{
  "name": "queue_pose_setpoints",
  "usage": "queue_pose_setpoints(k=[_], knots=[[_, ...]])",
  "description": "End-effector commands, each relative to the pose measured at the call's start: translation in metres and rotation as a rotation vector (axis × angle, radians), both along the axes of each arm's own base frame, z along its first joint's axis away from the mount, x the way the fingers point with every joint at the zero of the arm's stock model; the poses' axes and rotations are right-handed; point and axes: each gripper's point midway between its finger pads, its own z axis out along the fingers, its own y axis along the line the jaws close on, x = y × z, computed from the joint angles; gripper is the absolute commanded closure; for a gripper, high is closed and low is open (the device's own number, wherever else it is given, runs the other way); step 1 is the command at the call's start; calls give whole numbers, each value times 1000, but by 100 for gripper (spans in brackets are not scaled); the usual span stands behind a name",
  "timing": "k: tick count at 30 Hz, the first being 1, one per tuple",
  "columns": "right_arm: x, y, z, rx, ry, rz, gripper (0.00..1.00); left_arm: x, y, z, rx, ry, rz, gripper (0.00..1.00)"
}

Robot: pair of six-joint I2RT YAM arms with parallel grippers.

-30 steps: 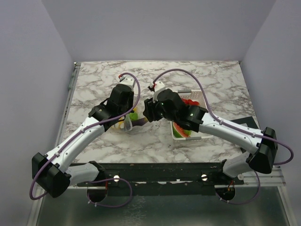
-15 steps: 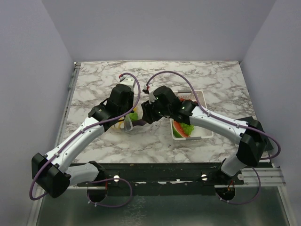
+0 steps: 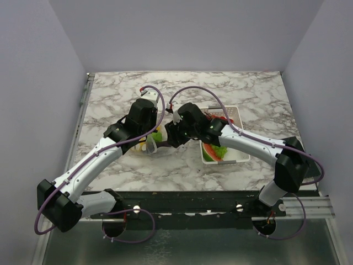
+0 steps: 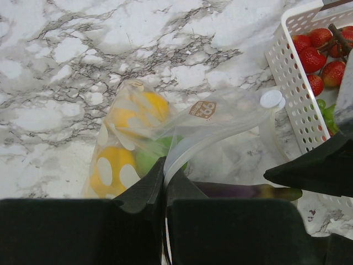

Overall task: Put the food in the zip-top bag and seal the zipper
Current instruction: Adjust the fake vegetable in the zipper food storage bag.

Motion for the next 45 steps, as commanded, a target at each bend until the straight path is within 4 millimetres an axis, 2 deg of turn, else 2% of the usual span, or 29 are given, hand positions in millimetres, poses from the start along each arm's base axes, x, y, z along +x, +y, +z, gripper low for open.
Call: queue_pose_setpoints(k=[1,7,11,23,29,35,45], knots=[[-10,-9,-20,-43,52,22,45,0,-1,8,-25,-28,-11,95],[-16,-12,-33,-60,78,34,45,-1,-1,9,-27,-30,-9,96],[-22,-11,-36,-51,97,60,50,0,0,9,-26,-30,-7,96],[-29,-6,-42,-22,133,75,84,-1,-2,9,-34,-28,-11,96],[-24,3,-35,25,140,47,95,-3,-8,10,-54,-22,-42,96],[-15,12,-35,41,155,-1,99,-9,-22,14,-106,-20,-111,96],[15,6,-30,70,104,-222,99,-16,-33,27,-169,-40,-176,96]])
